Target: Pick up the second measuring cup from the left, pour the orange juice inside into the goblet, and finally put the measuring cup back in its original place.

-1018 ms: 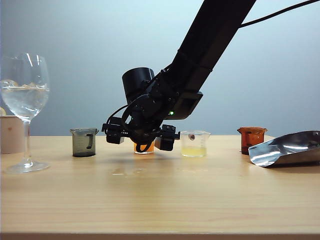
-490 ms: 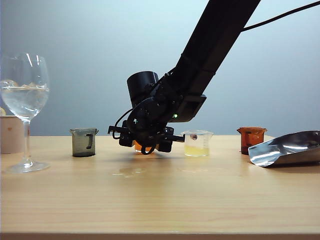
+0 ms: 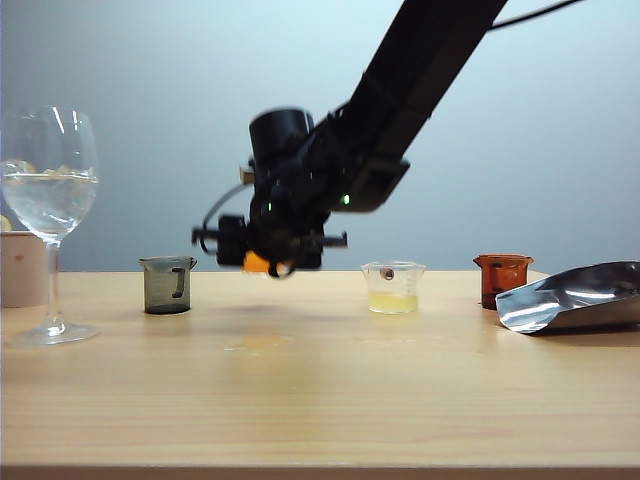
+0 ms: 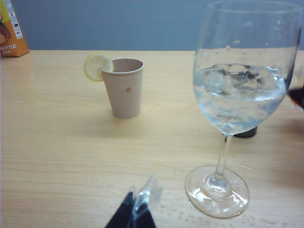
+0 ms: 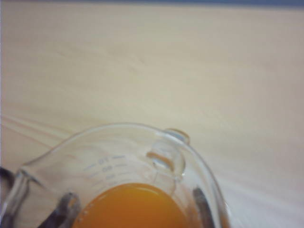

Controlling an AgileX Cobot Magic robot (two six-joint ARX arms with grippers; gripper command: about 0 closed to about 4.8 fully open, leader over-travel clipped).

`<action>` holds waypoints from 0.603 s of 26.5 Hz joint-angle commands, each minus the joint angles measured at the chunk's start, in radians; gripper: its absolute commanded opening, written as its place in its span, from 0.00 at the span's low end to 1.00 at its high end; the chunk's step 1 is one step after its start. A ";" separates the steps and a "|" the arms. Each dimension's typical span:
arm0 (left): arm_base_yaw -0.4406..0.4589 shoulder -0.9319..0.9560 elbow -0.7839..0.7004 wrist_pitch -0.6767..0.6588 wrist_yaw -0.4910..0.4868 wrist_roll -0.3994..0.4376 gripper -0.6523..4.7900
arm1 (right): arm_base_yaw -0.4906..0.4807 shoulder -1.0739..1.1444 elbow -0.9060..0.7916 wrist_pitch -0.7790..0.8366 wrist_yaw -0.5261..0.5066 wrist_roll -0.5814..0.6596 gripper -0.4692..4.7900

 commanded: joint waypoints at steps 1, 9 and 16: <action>0.000 0.000 0.002 0.015 0.002 -0.003 0.11 | 0.001 -0.042 0.006 0.034 -0.073 -0.018 0.41; -0.001 0.000 0.002 0.015 0.003 -0.003 0.11 | 0.003 -0.155 0.006 -0.030 -0.277 -0.122 0.41; -0.001 0.000 0.002 0.015 0.002 -0.003 0.11 | 0.003 -0.267 0.006 -0.130 -0.394 -0.146 0.41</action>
